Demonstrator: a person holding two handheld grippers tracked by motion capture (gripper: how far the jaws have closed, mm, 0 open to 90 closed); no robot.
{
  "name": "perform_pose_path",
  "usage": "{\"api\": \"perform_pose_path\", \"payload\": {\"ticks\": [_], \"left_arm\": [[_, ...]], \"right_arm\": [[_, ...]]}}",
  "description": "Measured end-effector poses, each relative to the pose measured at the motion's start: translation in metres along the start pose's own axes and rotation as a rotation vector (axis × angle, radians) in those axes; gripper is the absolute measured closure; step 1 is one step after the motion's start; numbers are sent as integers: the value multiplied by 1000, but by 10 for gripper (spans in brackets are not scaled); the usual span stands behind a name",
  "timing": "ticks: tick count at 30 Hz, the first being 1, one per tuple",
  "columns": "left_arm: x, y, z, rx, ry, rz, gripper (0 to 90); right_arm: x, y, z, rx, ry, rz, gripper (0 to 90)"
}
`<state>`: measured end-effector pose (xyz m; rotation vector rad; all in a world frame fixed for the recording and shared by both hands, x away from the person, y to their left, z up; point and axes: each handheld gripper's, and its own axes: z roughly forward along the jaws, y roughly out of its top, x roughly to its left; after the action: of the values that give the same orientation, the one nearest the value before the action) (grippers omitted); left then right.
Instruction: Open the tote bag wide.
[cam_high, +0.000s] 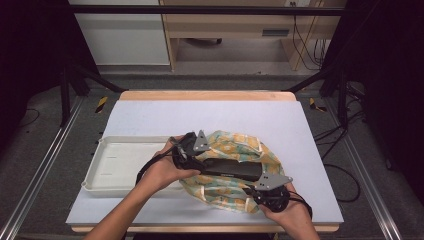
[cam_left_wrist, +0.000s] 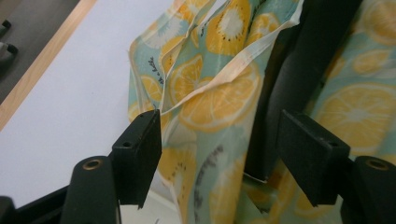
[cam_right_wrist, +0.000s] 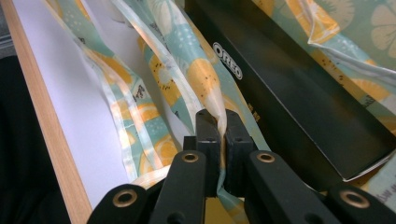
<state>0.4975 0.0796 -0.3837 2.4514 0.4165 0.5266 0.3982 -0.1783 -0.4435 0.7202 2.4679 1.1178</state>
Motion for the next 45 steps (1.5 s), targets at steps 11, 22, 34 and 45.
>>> {"api": "perform_pose_path", "payload": {"ticks": [11,22,34,45], "left_arm": [[24,19,16,68,80,-47,863],[54,16,12,-24,155,-188,892],[36,16,-4,-72,96,-166,890],[34,15,-14,-99,77,-165,890]], "right_arm": [[14,-13,4,85,40,-54,900],[26,-23,-3,133,63,-88,900],[12,-15,-23,51,-23,21,474],[-19,12,-53,-36,-214,98,359]]}}
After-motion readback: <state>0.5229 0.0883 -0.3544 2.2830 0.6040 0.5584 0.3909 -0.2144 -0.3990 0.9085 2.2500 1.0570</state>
